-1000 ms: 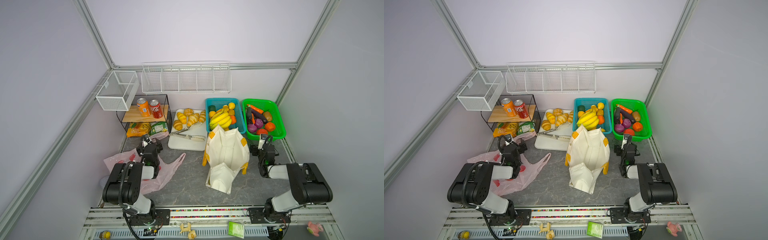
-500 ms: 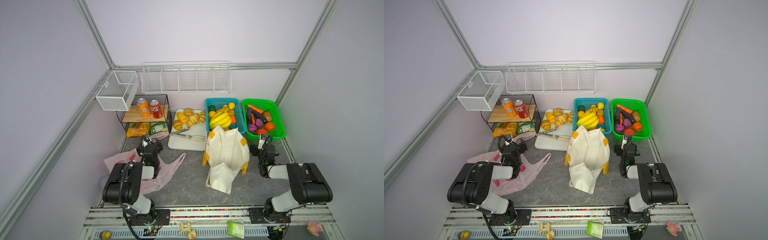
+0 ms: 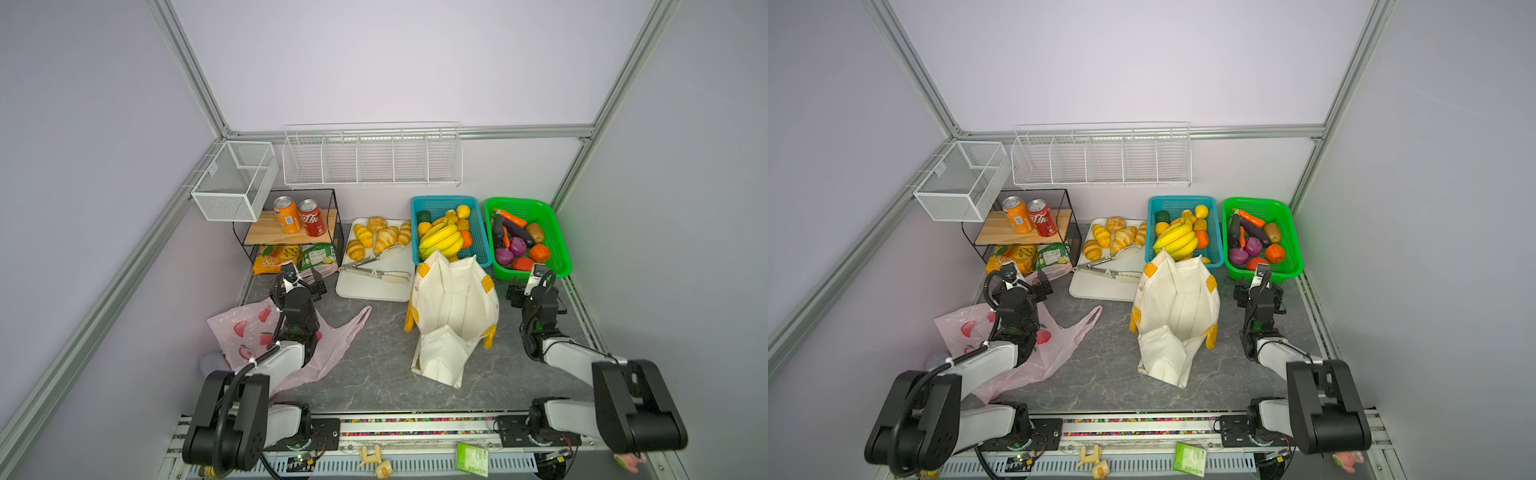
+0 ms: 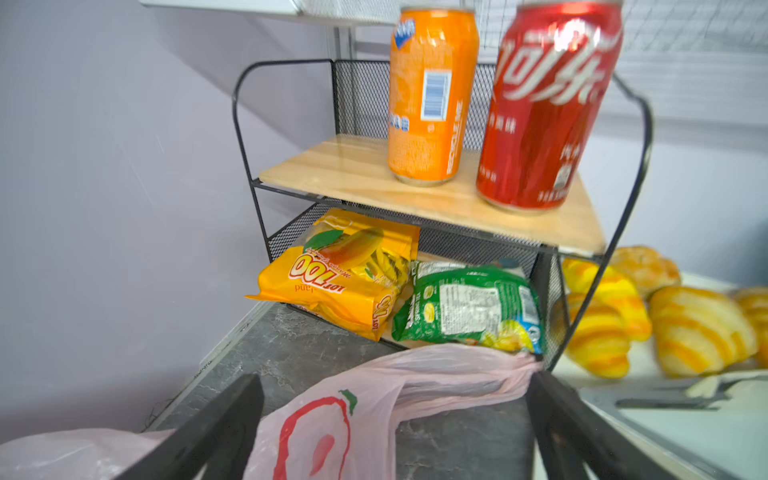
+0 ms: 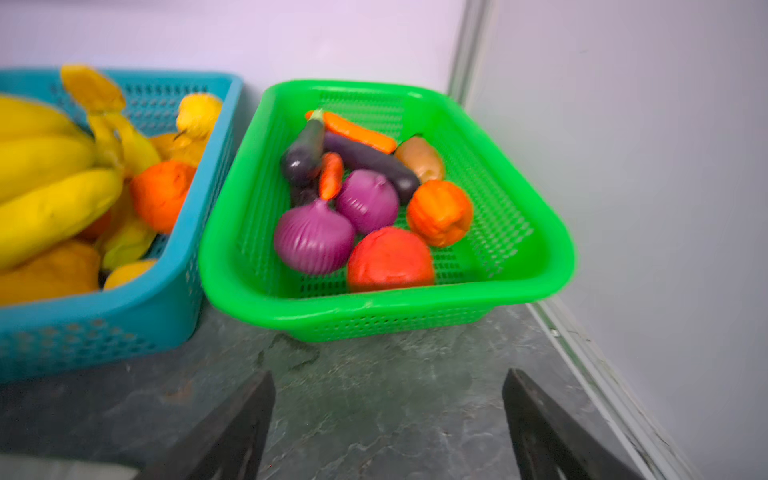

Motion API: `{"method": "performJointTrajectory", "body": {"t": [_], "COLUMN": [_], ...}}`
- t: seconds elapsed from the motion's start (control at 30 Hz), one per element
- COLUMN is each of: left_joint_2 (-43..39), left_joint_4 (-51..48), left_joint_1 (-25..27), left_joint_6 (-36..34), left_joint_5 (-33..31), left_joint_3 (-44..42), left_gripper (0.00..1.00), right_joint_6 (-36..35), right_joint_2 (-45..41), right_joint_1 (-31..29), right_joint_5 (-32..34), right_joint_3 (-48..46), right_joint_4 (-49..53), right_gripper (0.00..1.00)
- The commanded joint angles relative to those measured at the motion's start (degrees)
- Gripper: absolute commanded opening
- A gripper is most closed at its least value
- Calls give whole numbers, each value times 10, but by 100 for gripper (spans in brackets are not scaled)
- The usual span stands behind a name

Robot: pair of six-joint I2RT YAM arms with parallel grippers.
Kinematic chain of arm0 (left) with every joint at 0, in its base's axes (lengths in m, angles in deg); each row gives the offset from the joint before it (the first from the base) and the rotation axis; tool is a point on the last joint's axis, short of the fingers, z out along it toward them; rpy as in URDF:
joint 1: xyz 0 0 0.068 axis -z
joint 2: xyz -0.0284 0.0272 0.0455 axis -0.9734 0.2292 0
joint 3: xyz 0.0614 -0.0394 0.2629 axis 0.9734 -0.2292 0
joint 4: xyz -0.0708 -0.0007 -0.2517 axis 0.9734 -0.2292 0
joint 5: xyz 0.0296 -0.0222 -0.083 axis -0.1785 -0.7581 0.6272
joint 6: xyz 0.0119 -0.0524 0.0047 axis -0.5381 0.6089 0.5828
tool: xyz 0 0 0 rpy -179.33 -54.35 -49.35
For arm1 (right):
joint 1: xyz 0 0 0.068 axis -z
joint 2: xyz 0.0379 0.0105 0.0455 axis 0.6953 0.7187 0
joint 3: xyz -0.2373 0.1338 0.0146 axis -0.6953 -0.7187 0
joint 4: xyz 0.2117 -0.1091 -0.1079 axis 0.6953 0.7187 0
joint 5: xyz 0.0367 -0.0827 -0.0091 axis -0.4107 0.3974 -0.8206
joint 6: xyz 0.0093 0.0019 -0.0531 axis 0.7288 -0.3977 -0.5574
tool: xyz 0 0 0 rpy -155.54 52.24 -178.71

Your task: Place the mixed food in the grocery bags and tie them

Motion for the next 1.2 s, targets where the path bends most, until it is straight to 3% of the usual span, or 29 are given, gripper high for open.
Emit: {"method": "performJointTrajectory", "body": {"t": [0.0, 0.07, 0.2, 0.33, 0.47, 0.53, 0.63, 0.73, 0.83, 1.0, 1.1, 1.17], "left_joint_2": [-80, -122, -157, -136, -60, -18, 45, 110, 162, 218, 236, 238], "left_joint_4": [-140, -196, -262, -345, -466, -504, -544, -584, -603, -585, -571, -560], "left_joint_1": [0, 0, 25, 95, 183, 219, 268, 287, 293, 311, 318, 321], "left_joint_6": [104, 120, 178, 202, 207, 213, 196, 177, 173, 194, 213, 224], "left_joint_5": [14, 107, 227, 297, 381, 419, 427, 418, 421, 455, 484, 496], "left_joint_3": [35, 59, 112, 186, 280, 319, 373, 424, 458, 473, 477, 475], "left_gripper": [99, 98, 92, 89, 87, 87, 87, 86, 77, 60, 45, 29], "right_joint_6": [98, 181, 222, 203, 166, 154, 142, 133, 125, 117, 107, 97], "right_joint_2": [-115, -198, -269, -240, -187, -160, -125, -99, -73, -36, -33, -24], "right_joint_1": [-2, -1, -5, -36, -107, -138, -184, -216, -231, -244, -245, -244], "right_joint_5": [116, 136, 23, -78, -165, -180, -173, -122, -97, -65, -44, -31], "right_joint_3": [6, 27, 97, 209, 310, 342, 369, 380, 383, 380, 376, 381], "right_joint_4": [145, 263, 407, 533, 653, 704, 751, 770, 770, 750, 732, 732], "right_gripper": [89, 89, 91, 93, 94, 96, 98, 100, 95, 78, 62, 48]}}
